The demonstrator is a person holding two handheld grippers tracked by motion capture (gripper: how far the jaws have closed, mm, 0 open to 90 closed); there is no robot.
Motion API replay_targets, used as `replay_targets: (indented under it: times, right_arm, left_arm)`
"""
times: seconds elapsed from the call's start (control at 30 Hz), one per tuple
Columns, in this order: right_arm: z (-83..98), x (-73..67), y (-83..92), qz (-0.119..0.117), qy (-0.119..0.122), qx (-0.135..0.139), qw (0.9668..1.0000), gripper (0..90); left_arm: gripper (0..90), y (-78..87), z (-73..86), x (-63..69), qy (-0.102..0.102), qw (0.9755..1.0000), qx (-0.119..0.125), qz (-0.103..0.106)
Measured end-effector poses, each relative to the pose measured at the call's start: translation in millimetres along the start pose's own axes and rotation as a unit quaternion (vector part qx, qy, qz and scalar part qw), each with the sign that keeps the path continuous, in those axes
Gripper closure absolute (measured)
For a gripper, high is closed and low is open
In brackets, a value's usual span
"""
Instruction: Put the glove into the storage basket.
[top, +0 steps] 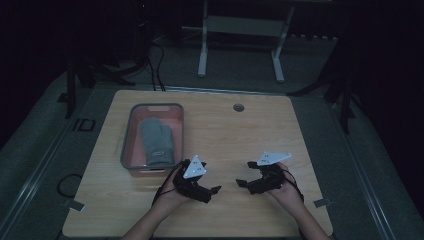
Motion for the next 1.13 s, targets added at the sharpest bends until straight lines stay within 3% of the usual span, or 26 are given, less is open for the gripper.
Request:
replay_targets:
  times: [0.27, 0.37, 0.53, 0.7, 1.13]
  right_arm:
    - [25.3, 0.7, 5.1, -0.006, -0.004, -0.003, 1.0, 14.2]
    - [36.1, 2.1, 5.8, 0.002, 0.007, -0.008, 0.9999, 14.2]
    - [46.7, 6.5, 9.1, 0.003, -0.004, -0.01, 0.9999, 14.2]
    - [58.8, 14.3, 16.9, 0.021, -0.004, -0.004, 0.9998, 14.2]
    - [67.0, 25.5, 19.3, 0.03, -0.02, 0.004, 0.9993, 14.2]
  left_arm:
    - [8.4, -13.9, 14.5, 5.5, 0.003, 0.9999, -0.012, 0.01]
    - [8.4, -16.6, 17.4, 6.7, 0.006, 0.9998, -0.009, 0.014]
    - [8.4, -20.8, 22.8, 7.9, 0.003, 0.9998, -0.011, 0.016]
    - [8.4, -20.3, 23.2, 8.6, -0.002, 0.9999, -0.005, 0.014]
    - [8.4, -22.8, 28.2, 8.1, 0.0, 0.9999, -0.006, 0.013]
Point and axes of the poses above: each handheld gripper's, and its own axes: y roughly backward along the jaws, z roughly out of its underside, x roughly to its right, the point moved 5 cm from there along -y, roughly forward along the jaws, and after that the axes turned 11 degrees about z, right-handed, at the moved point
